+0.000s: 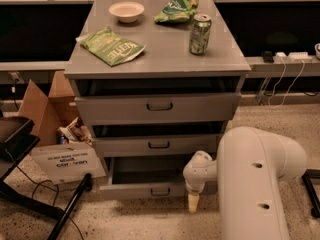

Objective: Open bottom drawer

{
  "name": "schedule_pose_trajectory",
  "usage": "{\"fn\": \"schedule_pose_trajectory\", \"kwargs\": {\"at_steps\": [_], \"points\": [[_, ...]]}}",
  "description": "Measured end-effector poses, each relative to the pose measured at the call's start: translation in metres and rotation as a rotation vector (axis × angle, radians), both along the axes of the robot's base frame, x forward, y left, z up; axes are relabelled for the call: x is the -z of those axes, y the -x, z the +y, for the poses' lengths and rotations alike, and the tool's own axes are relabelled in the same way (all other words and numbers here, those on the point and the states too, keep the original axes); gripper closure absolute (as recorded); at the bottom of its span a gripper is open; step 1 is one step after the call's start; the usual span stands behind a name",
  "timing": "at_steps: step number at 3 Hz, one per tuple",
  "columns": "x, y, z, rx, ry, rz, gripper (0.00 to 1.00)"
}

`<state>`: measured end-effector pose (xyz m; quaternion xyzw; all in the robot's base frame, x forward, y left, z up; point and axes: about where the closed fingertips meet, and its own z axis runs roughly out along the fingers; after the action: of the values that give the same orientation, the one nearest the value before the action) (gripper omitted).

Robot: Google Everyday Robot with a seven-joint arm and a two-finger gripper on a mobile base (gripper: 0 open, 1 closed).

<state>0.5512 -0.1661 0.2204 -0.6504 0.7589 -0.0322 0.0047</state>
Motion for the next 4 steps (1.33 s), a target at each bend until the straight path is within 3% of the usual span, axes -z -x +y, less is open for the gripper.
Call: {"fn": "schedule_pose_trajectory", "kwargs": {"at_steps": [1, 2, 3, 4], "points": [[0.009, -0.022, 0.035, -0.079, -0.072, -0.042, 0.0], [0.044, -0.03, 0.059, -0.137, -0.093, 0.015, 0.0], [0.064, -0.02, 0.046, -0.13, -0.03, 0.112, 0.21], [0.069, -0.005, 0.027, -0.095, 0.013, 0.178, 0.44]]}}
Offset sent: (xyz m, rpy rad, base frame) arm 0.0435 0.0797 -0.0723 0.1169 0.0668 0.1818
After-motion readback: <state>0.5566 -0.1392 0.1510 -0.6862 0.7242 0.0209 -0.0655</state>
